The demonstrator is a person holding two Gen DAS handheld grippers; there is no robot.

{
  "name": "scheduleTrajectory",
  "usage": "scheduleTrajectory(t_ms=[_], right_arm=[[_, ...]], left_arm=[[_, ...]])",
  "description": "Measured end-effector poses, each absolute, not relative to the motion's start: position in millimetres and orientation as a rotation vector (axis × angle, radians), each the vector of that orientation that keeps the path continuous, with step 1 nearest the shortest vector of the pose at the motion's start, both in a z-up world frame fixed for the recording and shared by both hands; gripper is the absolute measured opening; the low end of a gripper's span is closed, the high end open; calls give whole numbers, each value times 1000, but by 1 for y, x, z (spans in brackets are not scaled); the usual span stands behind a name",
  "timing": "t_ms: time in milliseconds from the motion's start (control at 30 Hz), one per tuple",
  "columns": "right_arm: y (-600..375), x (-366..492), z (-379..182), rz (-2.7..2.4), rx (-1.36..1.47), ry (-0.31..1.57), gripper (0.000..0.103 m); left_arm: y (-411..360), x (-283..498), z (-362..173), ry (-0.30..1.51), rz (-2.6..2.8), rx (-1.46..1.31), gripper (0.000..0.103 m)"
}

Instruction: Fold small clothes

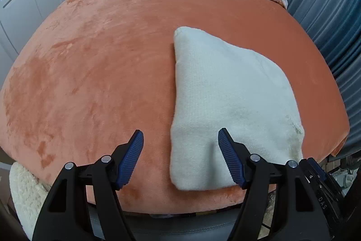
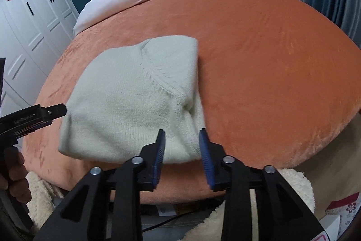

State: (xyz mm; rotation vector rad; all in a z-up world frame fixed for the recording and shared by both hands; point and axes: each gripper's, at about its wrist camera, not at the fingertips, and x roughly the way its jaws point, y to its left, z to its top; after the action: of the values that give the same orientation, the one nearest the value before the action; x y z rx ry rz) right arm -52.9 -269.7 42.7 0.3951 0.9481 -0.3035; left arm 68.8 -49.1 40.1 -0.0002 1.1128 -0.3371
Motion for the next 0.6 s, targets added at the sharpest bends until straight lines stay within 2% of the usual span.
scheduleTrajectory(t_ms=[100,133,167,200,233,400,467,533,600], right_arm=[[-274,-47,31,-289,425,993,38],[-276,-42,24,-277,440,1012,46],[-278,-36,19,-274,439,1024,47],[-277,-30,14,-284,412,1034,38],[-276,-25,15,-294,371,1042,14],[-272,-32,79,-276,317,825,10],[-281,-27,59,-276,337,893,11],[-287,-11,8,-260,351,1078,11],[-281,-12,10,-265,318,1054,12]], left_arm=[[-38,67,40,1124,-315,-26,66],[-36,67,41,1128,-312,-25,66],[-36,66,41,1129,-312,-23,66],[-36,65,43,1126,-312,-18,66],[-36,63,44,1123,-314,-15,66],[-44,58,42,1126,-338,11,66],[-52,56,34,1150,-337,30,66],[-57,53,30,1168,-345,38,66],[-61,49,29,1169,-353,53,66]])
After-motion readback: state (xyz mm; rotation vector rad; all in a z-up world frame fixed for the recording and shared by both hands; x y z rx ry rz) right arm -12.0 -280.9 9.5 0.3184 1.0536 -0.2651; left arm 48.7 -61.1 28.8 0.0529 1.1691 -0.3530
